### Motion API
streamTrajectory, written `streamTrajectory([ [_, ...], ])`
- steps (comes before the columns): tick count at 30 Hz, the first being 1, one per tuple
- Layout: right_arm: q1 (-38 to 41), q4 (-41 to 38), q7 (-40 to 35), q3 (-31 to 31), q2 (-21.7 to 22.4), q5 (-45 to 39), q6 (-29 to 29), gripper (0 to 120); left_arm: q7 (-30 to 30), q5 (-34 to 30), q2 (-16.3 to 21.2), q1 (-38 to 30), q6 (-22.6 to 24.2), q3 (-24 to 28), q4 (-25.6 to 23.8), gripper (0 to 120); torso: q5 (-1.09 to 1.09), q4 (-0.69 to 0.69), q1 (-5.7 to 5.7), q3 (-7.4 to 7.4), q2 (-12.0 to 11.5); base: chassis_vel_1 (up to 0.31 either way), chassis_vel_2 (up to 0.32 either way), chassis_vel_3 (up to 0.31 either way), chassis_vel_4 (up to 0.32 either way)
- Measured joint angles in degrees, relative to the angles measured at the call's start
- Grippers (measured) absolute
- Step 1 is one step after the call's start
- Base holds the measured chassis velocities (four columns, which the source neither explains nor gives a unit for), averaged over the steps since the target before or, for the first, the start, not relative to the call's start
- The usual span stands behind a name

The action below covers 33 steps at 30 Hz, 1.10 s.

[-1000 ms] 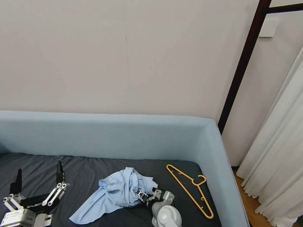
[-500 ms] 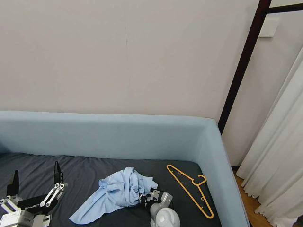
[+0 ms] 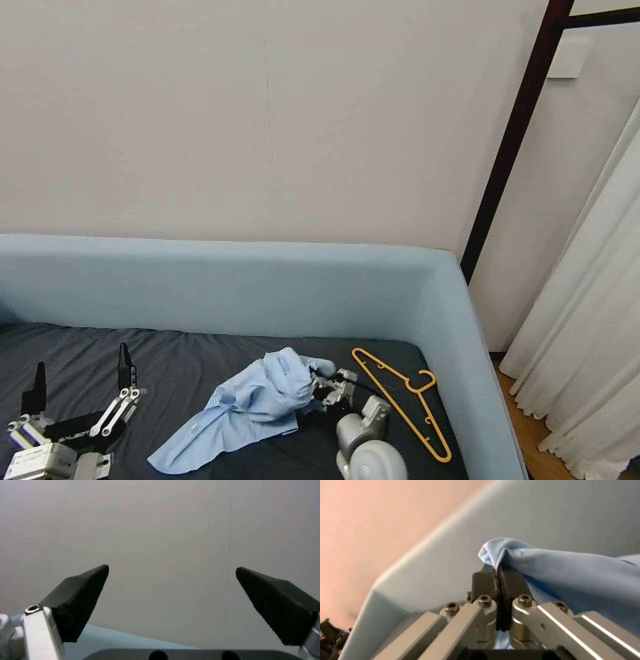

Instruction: Pick up the clothes from the sofa and hang them on the clothes hanger.

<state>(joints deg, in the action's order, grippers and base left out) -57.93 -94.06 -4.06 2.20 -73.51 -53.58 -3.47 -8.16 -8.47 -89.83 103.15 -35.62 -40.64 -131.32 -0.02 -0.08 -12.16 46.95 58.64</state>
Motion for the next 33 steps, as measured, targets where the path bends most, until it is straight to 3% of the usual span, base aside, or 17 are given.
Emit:
streamTrajectory([
  [8, 5.22, -9.72, 4.67, -1.92, 12.76, -4.53, -2.96, 0, -0.08, 0.21, -0.06, -0.73, 0.27, 2.52, 0.19, 100, 0.0, 0.01, 0.0, 0.0, 0.0, 0.0, 0.0, 0.0, 0.0],
  [12, 9.94, -11.25, 5.04, -1.98, 16.68, -6.36, -3.07, 0, -0.18, 0.2, 0.06, -0.85, 0.35, 2.66, -0.07, 100, 0.01, 0.0, 0.0, 0.0, 0.0, 0.0, 0.0, 0.0, 0.0],
  [24, 25.6, -10.5, 2.36, -1.73, 20.91, -12.14, -1.92, 0, -1.31, -0.8, 1.18, -0.89, 0.37, 1.15, -0.39, 100, 0.0, 0.01, 0.0, 0.01, 0.0, 0.0, 0.0, 0.0, 0.0],
  [33, 41.57, -6.73, 3.35, 0.92, 26.94, -16.62, -1.04, 0, -1.66, -1.85, 2.13, -1.68, 0.91, 0.56, 0.18, 100, -0.01, 0.0, -0.01, 0.0, 0.0, 0.0, 0.0, 0.0, 0.0],
])
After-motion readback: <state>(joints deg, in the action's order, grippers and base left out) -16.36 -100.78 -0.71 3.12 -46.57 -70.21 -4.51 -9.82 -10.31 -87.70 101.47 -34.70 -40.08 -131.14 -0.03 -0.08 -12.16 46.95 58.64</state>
